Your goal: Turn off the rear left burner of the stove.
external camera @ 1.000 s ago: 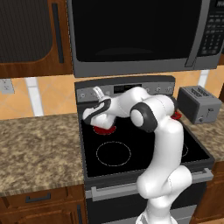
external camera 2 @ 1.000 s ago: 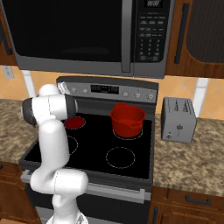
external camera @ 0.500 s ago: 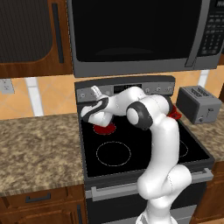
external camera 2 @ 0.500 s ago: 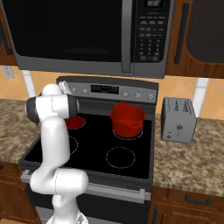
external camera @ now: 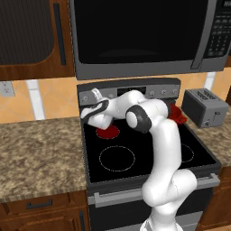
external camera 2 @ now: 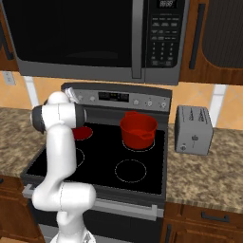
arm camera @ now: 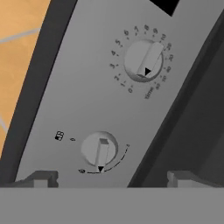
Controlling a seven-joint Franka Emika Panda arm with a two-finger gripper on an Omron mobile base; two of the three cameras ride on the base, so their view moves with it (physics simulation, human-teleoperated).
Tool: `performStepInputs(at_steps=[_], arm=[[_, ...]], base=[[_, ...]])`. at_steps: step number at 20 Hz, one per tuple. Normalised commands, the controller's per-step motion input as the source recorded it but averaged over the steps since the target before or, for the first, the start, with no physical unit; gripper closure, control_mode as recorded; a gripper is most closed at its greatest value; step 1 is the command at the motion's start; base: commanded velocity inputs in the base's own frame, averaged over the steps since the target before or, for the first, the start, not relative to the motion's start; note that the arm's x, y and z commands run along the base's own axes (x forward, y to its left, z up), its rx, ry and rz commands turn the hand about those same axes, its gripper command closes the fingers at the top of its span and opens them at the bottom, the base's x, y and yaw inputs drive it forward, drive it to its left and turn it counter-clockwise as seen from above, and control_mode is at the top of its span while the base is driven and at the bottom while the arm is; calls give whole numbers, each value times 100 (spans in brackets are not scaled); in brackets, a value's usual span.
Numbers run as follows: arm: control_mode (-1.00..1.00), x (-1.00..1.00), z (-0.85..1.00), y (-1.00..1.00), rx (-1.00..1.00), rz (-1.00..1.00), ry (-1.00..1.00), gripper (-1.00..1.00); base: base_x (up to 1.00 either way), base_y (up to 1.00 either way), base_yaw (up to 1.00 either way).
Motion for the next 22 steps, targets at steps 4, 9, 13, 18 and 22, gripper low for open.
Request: performStepInputs(at_steps=[4,9,13,18,22], arm=[[-100,15,0,-4,0,0,0,-100],[-100,17,-2,0,1,0,0,-100],[-100,23,0,0,2,0,0,-100],[-100,23,-6,0,0,0,0,-100],[-100,8,-24,0,0,0,0,-100]], base=[[0,0,0],[0,0,0],[0,0,0],[0,0,0],[0,0,0]])
